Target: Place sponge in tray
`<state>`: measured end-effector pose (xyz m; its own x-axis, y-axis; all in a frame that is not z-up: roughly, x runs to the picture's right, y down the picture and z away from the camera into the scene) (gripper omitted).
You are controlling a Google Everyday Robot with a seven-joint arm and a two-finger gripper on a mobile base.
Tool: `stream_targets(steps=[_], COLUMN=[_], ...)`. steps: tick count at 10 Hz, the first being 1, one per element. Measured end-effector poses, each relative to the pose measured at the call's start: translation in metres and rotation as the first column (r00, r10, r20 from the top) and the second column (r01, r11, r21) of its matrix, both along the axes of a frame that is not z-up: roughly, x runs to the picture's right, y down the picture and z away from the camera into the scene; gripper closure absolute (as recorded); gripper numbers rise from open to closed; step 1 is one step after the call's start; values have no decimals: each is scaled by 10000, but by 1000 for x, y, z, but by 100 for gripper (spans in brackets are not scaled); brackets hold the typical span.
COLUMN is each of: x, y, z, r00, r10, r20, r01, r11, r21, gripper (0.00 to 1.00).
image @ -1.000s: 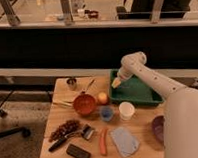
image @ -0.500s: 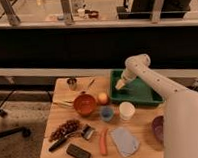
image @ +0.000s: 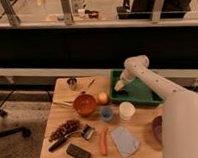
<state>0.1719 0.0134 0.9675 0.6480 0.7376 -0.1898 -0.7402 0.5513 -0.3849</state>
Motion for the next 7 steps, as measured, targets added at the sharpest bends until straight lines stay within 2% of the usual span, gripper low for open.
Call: stream_targets(steps=[1,3,7], x=[-3,-5,-9], y=[1,2,1], z=[-1,-4,-6], r00=[9997,9970,9913], r10=[-85,-99,-25], r20=[247,763,1317], r01=[83,81,1], r11=[9999,9997,9998], r21=[76,238,185], gripper=[38,23,21])
